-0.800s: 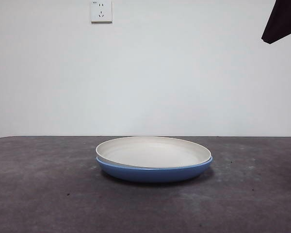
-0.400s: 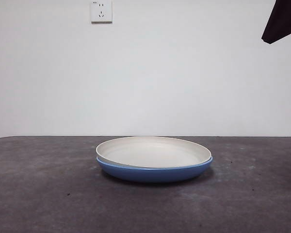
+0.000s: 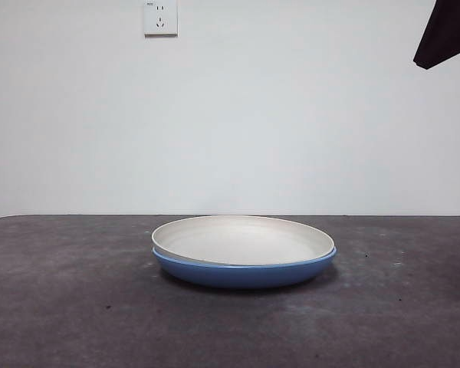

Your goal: Pick up the white plate, put it on the blue plate, put it on desk

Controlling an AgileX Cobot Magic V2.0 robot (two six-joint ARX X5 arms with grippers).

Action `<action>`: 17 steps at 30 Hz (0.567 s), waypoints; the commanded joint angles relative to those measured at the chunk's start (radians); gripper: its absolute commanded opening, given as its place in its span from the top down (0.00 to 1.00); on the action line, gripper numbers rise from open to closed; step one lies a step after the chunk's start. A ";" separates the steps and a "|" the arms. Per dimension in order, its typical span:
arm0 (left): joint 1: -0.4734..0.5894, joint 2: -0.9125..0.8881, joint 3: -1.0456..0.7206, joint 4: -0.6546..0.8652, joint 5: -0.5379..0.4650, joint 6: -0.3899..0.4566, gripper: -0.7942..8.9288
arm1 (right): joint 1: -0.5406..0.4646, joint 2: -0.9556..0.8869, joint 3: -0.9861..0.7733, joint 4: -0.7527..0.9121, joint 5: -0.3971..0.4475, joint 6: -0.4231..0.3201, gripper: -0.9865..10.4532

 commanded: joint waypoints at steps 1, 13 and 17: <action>0.002 -0.002 -0.021 -0.008 -0.001 -0.003 0.91 | 0.006 0.008 0.017 0.009 -0.003 -0.011 0.91; 0.002 -0.002 -0.021 -0.008 -0.001 -0.003 0.91 | -0.010 -0.010 0.017 0.010 0.013 -0.034 0.91; 0.002 -0.002 -0.021 -0.008 -0.001 -0.003 0.91 | -0.074 -0.073 0.015 0.061 0.027 -0.096 0.91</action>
